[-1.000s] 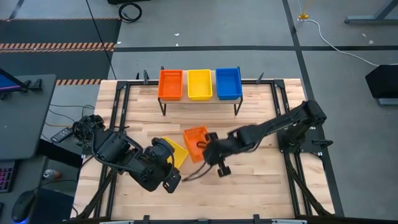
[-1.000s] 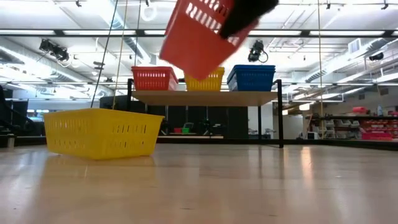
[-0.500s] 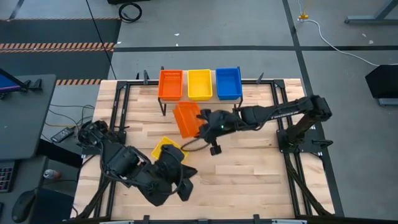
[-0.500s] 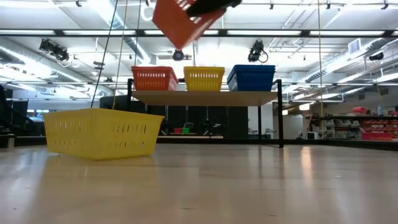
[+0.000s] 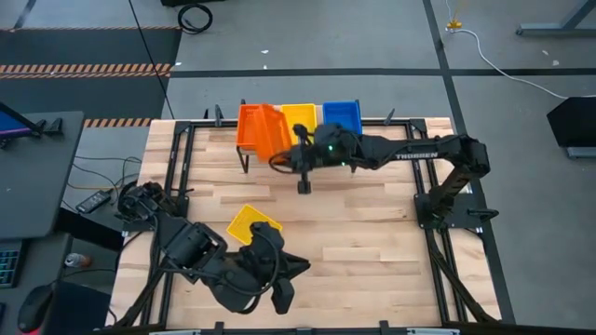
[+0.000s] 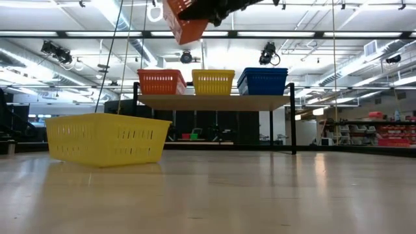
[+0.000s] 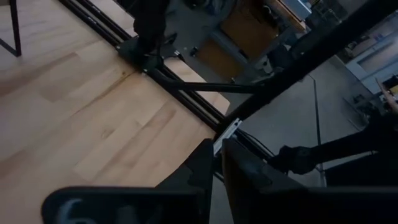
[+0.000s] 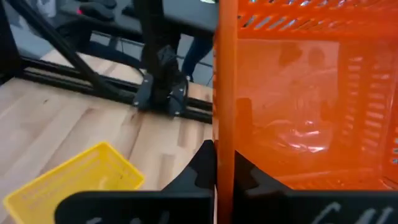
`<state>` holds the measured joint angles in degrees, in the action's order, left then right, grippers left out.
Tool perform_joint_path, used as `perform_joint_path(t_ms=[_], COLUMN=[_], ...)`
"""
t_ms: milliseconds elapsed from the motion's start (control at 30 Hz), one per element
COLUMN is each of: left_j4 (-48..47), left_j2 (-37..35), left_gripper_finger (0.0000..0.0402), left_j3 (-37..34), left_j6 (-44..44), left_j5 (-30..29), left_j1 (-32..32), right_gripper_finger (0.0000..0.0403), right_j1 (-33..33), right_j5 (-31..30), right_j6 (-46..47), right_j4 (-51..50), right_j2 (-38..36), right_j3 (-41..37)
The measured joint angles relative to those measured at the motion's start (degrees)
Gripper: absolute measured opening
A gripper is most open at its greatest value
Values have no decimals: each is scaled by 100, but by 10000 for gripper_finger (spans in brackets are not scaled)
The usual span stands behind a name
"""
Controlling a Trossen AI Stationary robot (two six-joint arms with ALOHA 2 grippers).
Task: Stack baskets on shelf by color
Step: Stack the orange bin on top of the stacked orange bins on the shelf
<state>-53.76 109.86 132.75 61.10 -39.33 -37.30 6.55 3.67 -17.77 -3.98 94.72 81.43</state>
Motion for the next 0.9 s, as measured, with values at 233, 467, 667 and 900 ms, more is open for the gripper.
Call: perform_joint_path(t_ms=[233,467,667,900], left_j4=[-19,15,80,161], left_j2=[-2,-2,-4,-4], left_gripper_finger=[38,38,39,38], left_j3=[0,0,0,0], left_j6=[-79,-78,23,166], left_j5=[-9,-10,4,11], left_j1=[197,342,343,214], right_gripper_finger=[7,7,7,7], right_j1=[486,768,870,1014], right_j5=[550,1073,1143,777], right_j6=[-1,-27,-70,-197], right_j4=[811,970,458,-1000], right_j2=[264,858,1562,1976], right_j3=[9,472,1504,2491])
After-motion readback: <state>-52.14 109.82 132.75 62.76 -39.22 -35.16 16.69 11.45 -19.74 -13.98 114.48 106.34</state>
